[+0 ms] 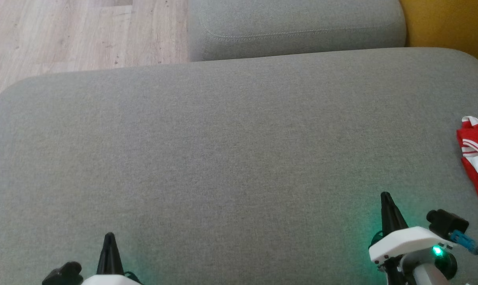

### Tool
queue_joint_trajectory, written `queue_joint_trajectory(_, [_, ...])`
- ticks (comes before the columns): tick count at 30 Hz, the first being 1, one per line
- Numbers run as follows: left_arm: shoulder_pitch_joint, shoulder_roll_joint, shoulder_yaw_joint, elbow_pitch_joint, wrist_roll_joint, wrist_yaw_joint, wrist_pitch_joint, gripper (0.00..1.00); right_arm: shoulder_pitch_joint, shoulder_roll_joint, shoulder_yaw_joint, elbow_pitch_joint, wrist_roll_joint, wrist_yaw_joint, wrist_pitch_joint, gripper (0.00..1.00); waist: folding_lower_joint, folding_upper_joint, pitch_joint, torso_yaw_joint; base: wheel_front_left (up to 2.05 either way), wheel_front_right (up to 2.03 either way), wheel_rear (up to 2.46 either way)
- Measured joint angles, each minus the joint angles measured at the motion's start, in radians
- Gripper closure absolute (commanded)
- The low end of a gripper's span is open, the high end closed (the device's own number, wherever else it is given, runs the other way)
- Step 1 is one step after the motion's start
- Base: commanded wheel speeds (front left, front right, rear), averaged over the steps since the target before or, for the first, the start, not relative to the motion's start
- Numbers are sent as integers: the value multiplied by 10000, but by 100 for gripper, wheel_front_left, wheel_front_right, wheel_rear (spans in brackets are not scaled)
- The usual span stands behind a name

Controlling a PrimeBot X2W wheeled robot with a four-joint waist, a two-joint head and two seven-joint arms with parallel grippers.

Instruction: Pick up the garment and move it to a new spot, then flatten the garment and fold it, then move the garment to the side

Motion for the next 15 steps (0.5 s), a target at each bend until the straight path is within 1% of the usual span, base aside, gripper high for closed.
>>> queue_joint_trajectory(15, [-42, -2, 270, -268, -1607, -167, 437, 100, 7, 0, -255, -529, 1755, 0, 437, 100, 0, 0, -12, 11, 0, 0, 0])
